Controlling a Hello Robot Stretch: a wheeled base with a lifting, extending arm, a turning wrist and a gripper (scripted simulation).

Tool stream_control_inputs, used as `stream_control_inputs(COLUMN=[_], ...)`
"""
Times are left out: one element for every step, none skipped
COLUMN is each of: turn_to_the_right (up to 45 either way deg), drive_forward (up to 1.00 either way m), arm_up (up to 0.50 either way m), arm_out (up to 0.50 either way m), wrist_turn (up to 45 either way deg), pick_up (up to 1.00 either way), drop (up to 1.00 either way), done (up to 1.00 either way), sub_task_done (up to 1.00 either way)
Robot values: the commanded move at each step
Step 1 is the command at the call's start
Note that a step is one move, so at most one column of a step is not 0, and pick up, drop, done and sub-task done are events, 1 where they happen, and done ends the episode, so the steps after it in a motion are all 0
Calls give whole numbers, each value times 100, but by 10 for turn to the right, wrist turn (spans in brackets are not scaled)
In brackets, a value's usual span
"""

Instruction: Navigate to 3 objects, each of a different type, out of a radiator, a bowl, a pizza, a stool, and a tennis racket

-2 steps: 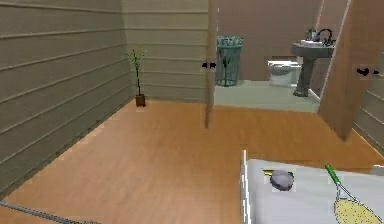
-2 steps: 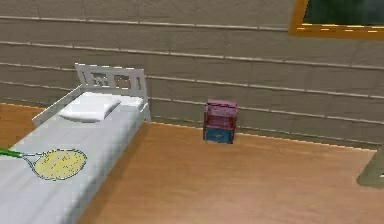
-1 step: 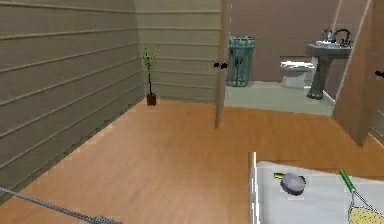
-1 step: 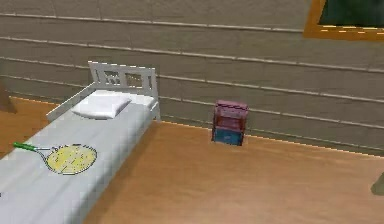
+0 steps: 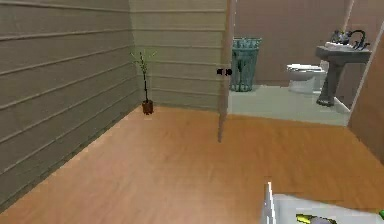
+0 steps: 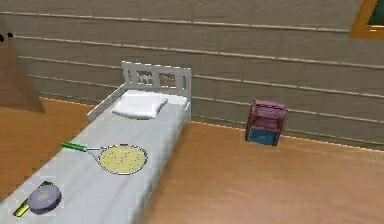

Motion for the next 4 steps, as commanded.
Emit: stream_control_inputs(turn_to_the_right=[450,150,0,-450], drive_forward=[0,0,0,0], arm_up=[0,0,0,0], arm_out=[0,0,0,0], wrist_turn=[0,0,0,0], pick_up=[0,0,0,0], drop=[0,0,0,0], done=[0,0,0,0], sub_task_done=[0,0,100,0])
